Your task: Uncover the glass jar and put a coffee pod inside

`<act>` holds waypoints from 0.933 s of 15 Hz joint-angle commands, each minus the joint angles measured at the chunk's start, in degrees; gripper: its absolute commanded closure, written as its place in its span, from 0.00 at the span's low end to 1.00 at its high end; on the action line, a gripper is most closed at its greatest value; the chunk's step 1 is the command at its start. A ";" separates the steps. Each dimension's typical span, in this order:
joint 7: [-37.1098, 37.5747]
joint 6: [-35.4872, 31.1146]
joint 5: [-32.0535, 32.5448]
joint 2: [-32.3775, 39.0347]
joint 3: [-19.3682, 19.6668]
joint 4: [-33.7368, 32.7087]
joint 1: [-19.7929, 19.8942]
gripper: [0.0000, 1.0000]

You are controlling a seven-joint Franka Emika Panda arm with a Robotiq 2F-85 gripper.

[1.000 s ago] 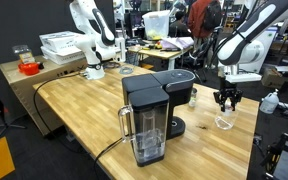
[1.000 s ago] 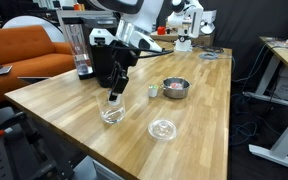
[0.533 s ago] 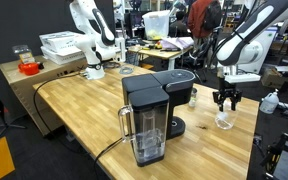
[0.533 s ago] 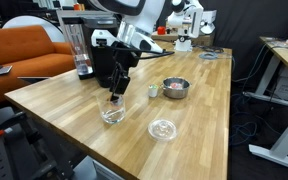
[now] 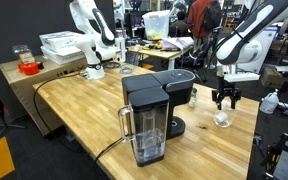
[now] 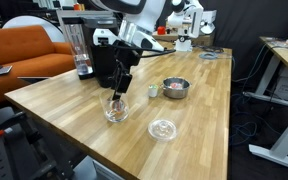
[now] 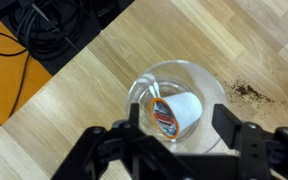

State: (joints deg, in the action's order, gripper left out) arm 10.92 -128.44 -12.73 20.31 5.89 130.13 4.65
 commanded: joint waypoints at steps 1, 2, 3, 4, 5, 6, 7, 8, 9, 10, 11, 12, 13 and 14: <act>-0.10 0.46 -0.01 -0.52 -0.14 -0.62 0.41 0.06; -0.37 0.38 -0.18 -0.84 -0.20 -0.60 0.49 0.06; -0.45 0.12 -0.08 -1.32 -0.16 -0.46 0.48 0.06; -0.51 -0.03 -0.05 -1.77 -0.13 -0.32 0.49 0.06; -0.64 -0.10 -0.07 -2.23 -0.14 -0.16 0.51 0.06; -0.66 -0.19 0.08 -2.66 -0.08 0.03 0.49 0.06; -0.67 0.02 0.21 -2.99 -0.01 0.12 0.51 0.06; -0.76 0.09 0.21 -3.21 0.01 0.17 0.56 0.06; -0.93 0.34 0.08 -3.35 -0.01 0.20 0.63 0.06; -1.20 0.58 -0.06 -3.30 -0.06 0.17 0.71 0.06; -1.54 0.84 -0.20 -3.12 -0.16 0.10 0.75 0.06; -1.86 1.03 -0.22 -2.96 -0.25 0.10 0.74 0.06; -2.26 1.38 -0.35 -2.71 -0.38 -0.02 0.76 0.06; -2.62 1.69 -0.47 -2.55 -0.49 -0.09 0.79 0.06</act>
State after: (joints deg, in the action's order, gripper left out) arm 10.01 -128.14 -12.74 18.30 6.04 129.82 4.73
